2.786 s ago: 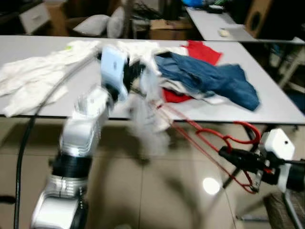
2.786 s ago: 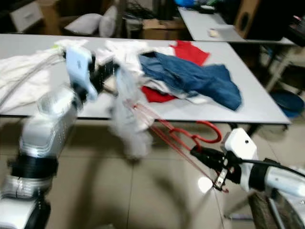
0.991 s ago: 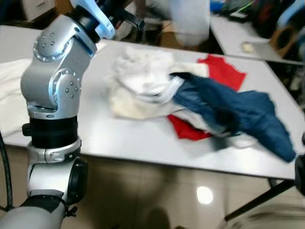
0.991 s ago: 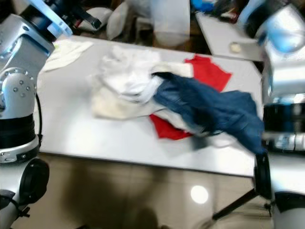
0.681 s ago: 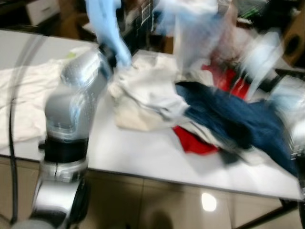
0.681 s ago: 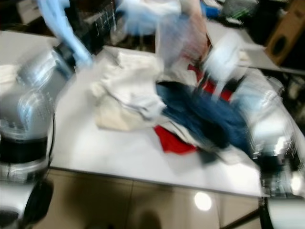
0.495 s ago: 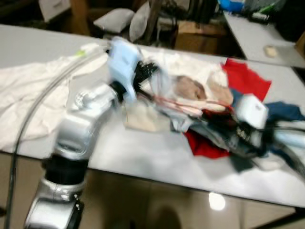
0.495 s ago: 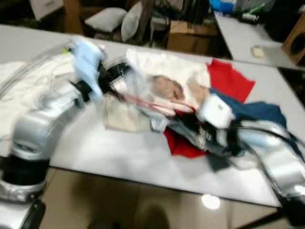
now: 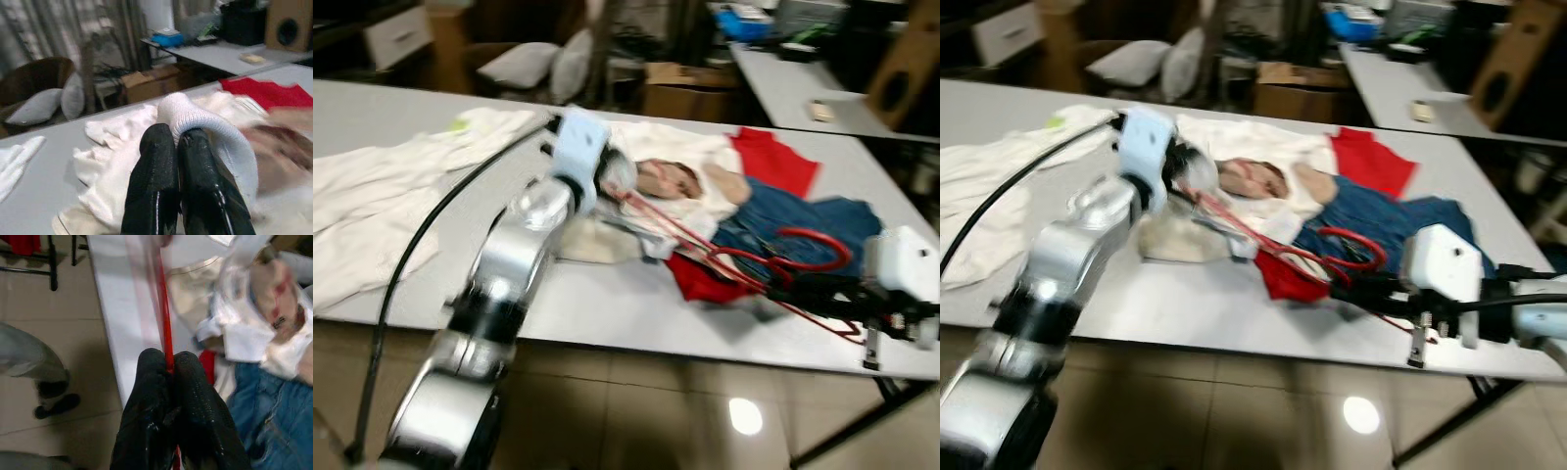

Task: Hang hanger

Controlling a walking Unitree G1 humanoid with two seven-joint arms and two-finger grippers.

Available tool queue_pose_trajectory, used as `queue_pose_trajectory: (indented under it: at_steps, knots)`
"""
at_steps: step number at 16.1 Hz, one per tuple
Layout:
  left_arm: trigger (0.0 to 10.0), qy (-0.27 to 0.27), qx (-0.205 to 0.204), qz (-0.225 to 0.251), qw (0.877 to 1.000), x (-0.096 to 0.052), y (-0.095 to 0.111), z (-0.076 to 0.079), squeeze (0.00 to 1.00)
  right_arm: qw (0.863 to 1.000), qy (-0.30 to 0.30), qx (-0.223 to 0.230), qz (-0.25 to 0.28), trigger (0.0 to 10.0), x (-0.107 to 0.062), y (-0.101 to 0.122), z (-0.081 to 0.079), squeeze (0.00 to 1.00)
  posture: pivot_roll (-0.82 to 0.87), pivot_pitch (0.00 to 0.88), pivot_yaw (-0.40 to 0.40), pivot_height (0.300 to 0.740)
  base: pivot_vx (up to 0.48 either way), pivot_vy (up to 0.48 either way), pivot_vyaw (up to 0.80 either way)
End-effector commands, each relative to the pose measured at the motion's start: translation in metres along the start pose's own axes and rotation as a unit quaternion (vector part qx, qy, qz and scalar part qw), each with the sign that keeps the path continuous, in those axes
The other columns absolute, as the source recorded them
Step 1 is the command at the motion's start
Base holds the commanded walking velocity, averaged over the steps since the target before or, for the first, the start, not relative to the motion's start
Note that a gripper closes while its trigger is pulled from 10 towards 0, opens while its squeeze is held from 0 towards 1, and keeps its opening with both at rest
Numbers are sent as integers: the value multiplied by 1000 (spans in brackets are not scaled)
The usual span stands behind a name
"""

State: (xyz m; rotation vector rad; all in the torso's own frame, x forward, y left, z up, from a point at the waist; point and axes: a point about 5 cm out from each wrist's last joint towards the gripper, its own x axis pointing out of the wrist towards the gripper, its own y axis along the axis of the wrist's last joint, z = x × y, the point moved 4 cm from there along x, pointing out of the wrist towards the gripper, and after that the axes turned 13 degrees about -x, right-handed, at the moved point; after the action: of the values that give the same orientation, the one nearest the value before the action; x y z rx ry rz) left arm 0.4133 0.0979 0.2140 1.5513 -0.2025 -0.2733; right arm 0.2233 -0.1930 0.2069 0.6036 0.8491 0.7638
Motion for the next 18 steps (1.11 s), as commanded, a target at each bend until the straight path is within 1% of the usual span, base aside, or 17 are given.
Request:
queue_pose_trajectory:
  at_steps: [1, 2, 3, 4, 6, 7, 8, 9, 10, 11, 12, 14, 15, 16, 17, 18]
  knots:
    - [10000, 20, -12, 3, 1000, 5, -2, -10, 0, 1000, 2, 1, 2, 10000, -5, 5, 1, 0, 8, 0, -21, 740, 0, 0, 0]
    - [10000, 20, 2, -5, 1000, 5, -7, -11, 0, 1000, -2, 4, 4, 10000, -6, 6, 2, 0, 6, 0, -18, 740, 0, 0, 0]
    - [10000, 12, 12, -28, 999, 6, -25, -14, 0, 1000, -10, 11, 8, 10000, -11, 10, 4, 0, 3, 0, -14, 740, 0, 0, 0]
    - [10000, 12, 4, -39, 999, 6, -33, -15, 0, 1000, -14, 12, 6, 10000, -14, 11, 5, 0, 3, 0, -14, 740, 0, 0, 0]
    - [10000, 24, -11, -66, 997, 4, -62, -24, 0, 999, -28, 17, 4, 10000, -25, 11, 8, 0, 4, 0, -11, 740, 0, 0, 0]
    - [10000, 28, -13, -71, 997, 3, -67, -26, 0, 999, -32, 18, 7, 10000, -27, 13, 10, 0, 3, 0, -11, 740, 0, 0, 0]
    - [10000, 28, -13, -89, 996, -1, -83, -31, 0, 998, -52, 22, 17, 10000, -35, 16, 18, 0, 4, 0, -10, 740, 0, 0, 0]
    - [10000, 26, -15, -96, 995, -3, -90, -33, 0, 998, -62, 24, 19, 10000, -38, 17, 21, 0, 4, 0, -9, 740, 0, 0, 0]
    - [10000, 19, -31, -98, 995, -5, -94, -34, 0, 997, -75, 24, 16, 10000, -41, 15, 25, 0, 4, 0, -9, 740, 0, 0, 0]
    - [10000, -17, -68, -99, 993, -11, -100, -31, 1000, 990, -135, 30, 12, 10000, -49, 9, 43, 0, 7, 0, -13, 740, 0, 0, 0]
    - [10000, -35, -72, -97, 992, -13, -102, -29, 1000, 985, -167, 34, 6, 10000, -49, 4, 51, 0, 7, 0, -13, 740, 0, 0, 0]
    - [10000, -58, -72, -91, 992, -17, -102, -24, 1000, 979, -196, 59, -17, 10000, -43, -8, 58, 0, 7, 0, -13, 740, 0, 0, 0]
    - [10000, -98, -55, -86, 990, -22, -100, -13, 1000, 971, -224, 67, -44, 10000, -36, -20, 63, 0, 7, 0, -13, 740, 0, 0, 0]
    - [10000, -129, -41, -86, 987, -26, -99, -5, 1000, 966, -241, 80, -52, 10000, -32, -26, 66, 0, 7, 0, -13, 740, 0, 0, 0]
    - [10000, -189, -10, -91, 978, -38, -98, 9, 1000, 959, -263, 96, -53, 10000, -22, -30, 69, 0, 12, 0, -8, 740, 0, 0, 0]
    - [10000, -245, 2, -89, 965, -52, -93, 22, 1000, 951, -283, 117, -45, 10000, -14, -32, 70, 0, 19, 0, -9, 740, 0, 0, 0]
